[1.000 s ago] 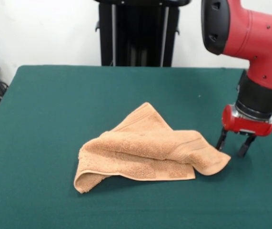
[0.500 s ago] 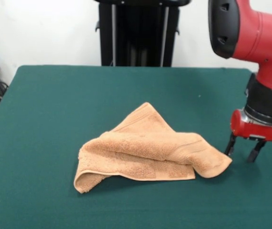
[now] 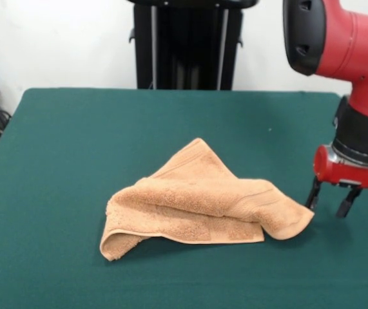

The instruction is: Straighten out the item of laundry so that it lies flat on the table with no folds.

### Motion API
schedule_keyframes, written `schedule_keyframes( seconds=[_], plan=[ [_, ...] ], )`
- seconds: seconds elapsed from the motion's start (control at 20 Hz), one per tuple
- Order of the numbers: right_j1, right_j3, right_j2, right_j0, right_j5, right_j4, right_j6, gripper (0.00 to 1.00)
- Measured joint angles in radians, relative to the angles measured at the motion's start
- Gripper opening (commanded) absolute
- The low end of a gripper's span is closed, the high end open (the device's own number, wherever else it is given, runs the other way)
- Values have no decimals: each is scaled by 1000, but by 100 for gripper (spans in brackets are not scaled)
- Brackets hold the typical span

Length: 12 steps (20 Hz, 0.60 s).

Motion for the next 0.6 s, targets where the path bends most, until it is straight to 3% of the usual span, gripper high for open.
schedule_keyframes(
  seconds=[0.6],
  plan=[
    [-104, 45, -18, 1, 40, 0, 0, 100]
  ],
)
